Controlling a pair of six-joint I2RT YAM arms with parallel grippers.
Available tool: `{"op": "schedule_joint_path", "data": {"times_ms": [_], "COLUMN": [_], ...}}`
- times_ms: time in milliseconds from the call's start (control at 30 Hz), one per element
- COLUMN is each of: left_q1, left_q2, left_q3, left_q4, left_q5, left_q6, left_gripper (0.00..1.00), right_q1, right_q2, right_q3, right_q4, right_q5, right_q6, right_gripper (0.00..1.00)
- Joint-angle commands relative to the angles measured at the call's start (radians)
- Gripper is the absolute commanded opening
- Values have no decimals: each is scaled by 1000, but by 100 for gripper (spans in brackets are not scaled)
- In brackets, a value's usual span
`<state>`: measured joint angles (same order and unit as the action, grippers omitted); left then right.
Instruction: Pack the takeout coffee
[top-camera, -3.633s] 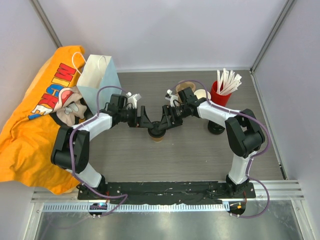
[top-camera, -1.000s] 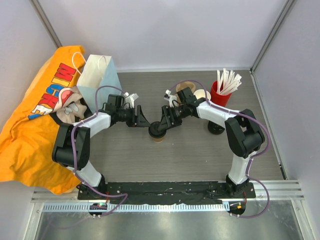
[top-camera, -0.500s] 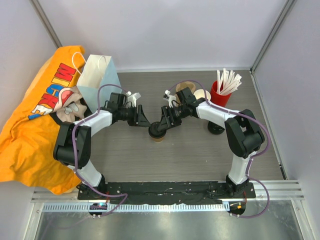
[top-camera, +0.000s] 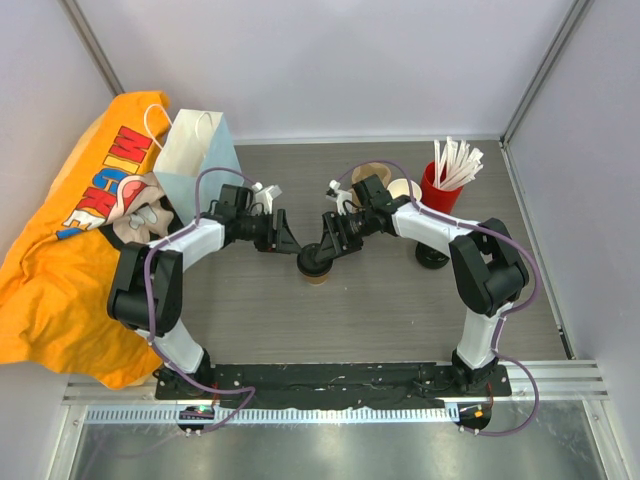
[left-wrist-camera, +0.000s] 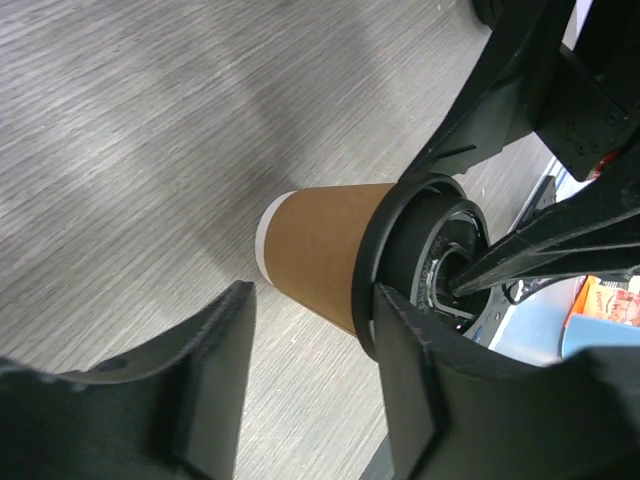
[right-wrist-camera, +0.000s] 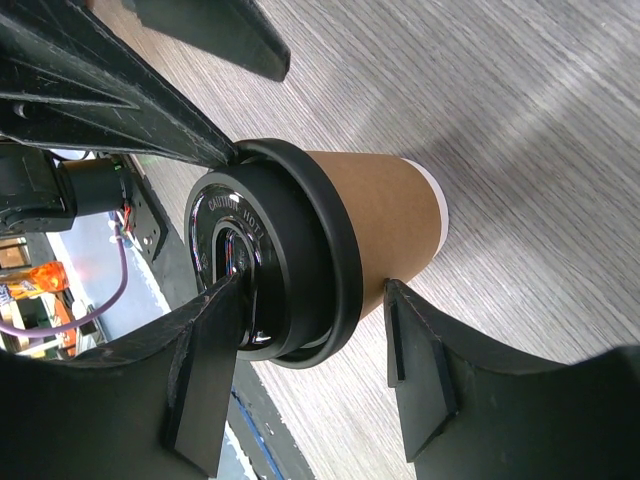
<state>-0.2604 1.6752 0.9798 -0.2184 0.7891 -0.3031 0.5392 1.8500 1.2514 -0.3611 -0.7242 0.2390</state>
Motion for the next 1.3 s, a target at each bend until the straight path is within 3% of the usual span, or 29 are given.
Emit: {"op": "schedule_joint_path", "data": {"times_ms": [0,267,800,1267], "left_q1": [-4,13,67,23], "left_q2": [-9,-68,-135,-114], "left_q3": [-7,-16,-90,-113], "left_q4": [-32,-10,48,33], "left_q5": [-45,33,223,183], "left_q6": [36,25,13,56], "left_gripper": [57,61,54,50], "right_q1": [15,15,15,10], "right_q2": [-11,-43,-14,-18], "right_q3": [20,20,26,29], "right_q4": [-25,-35,-35,-33], "right_q5": [81,98,111,112], "right_q6": [-55,-69,-69,-73], "right_gripper": [62,63,63,63]}}
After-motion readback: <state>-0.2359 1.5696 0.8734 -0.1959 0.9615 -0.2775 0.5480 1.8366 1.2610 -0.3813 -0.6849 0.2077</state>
